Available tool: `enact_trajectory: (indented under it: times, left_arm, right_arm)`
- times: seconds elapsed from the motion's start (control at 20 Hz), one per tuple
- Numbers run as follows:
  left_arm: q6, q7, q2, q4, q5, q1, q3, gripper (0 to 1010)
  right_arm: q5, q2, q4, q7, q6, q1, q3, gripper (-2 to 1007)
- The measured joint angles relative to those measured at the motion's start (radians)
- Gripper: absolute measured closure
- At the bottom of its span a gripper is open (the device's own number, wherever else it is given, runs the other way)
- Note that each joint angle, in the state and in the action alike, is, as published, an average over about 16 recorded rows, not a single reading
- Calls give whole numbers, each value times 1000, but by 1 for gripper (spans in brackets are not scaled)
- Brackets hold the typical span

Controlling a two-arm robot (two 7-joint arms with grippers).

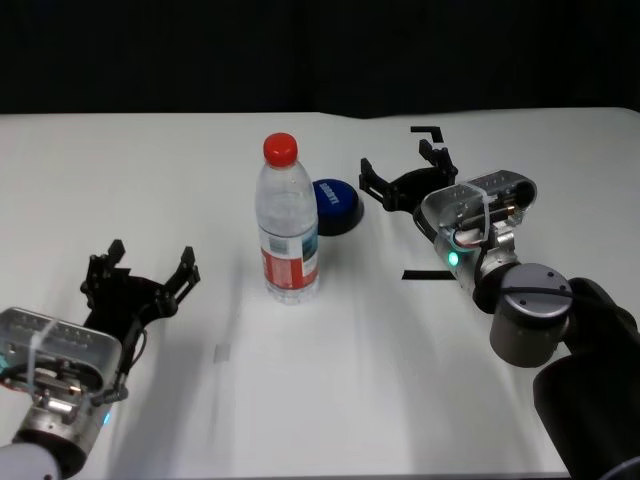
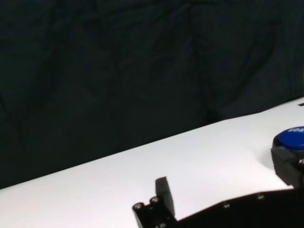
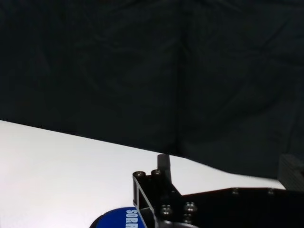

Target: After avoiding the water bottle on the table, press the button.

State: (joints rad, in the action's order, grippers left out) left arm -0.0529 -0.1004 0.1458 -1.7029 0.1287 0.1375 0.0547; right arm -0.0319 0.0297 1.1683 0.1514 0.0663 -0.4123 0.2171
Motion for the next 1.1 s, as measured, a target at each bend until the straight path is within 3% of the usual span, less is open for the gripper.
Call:
enact_trajectory:
  times: [1.1]
  left_arm:
    - [0,0,0,0,0,0,0,7]
  right_arm:
    - [-32,30,208,-5,-42,153,-13,3]
